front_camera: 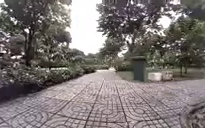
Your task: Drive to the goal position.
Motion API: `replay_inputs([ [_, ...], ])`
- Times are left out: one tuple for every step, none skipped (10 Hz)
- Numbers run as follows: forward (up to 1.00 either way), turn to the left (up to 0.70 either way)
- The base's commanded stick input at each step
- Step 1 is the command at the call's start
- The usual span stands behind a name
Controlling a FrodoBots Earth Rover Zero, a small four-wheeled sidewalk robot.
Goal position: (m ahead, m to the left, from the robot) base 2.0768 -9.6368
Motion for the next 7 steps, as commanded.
replay_inputs([
  [0.70,-0.27],
  [0.70,-0.27],
  [0.70,-0.27],
  [0.70,-0.27],
  [0.70,-0.27],
  [0.70,-0.27],
  [0.70,-0.27],
])
